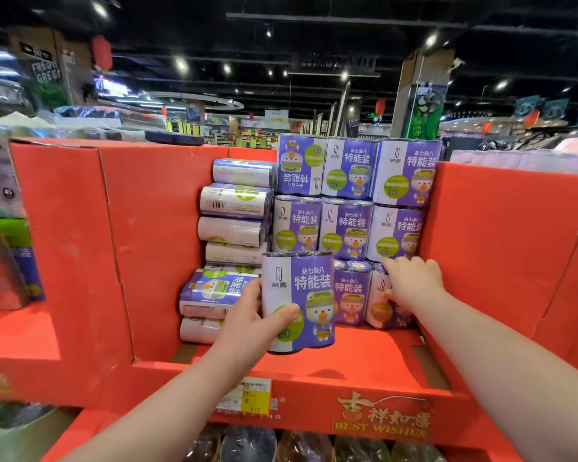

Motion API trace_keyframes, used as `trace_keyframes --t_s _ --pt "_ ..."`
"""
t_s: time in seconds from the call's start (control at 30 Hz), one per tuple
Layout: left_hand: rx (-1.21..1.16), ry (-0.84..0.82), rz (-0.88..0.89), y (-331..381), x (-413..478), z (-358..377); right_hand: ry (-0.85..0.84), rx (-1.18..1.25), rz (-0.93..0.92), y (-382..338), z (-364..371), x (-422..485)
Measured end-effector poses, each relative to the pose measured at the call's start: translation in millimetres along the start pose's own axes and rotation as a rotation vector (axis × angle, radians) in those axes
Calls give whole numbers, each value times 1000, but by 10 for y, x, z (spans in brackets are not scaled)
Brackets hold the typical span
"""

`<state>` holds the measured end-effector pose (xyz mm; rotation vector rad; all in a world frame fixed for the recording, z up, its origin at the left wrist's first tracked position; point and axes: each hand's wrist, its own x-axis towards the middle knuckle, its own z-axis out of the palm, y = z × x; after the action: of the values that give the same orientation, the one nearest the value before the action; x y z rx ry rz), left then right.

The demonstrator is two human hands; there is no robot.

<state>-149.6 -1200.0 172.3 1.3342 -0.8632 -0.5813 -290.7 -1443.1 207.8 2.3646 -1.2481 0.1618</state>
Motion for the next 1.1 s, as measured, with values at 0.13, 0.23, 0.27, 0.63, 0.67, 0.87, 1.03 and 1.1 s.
trace_keyframes --t_s 0.13,0.23,0.27,0.63,0.67,0.87,1.03,1.1 --pt "11 -5 -1 -1 0 0 -7 31 55 -107 31 -16" --pt "-5 -6 -6 -9 7 -12 11 327 35 -149 -136 87" --pt "-3 -4 -2 -7 7 -14 74 559 3 -162 -262 107" --pt "2 29 105 19 6 36 -288 616 -718 -511 -1465 -23" --pt "22 82 116 28 11 42 -262 607 -689 -454 -1542 52" --pt "102 227 149 -70 72 17 92 555 -447 -49 -1913 665" --pt "104 266 191 -99 83 35 234 459 -358 136 -1978 1072" --pt "109 276 189 -106 100 35 268 415 -304 195 -1972 1181"
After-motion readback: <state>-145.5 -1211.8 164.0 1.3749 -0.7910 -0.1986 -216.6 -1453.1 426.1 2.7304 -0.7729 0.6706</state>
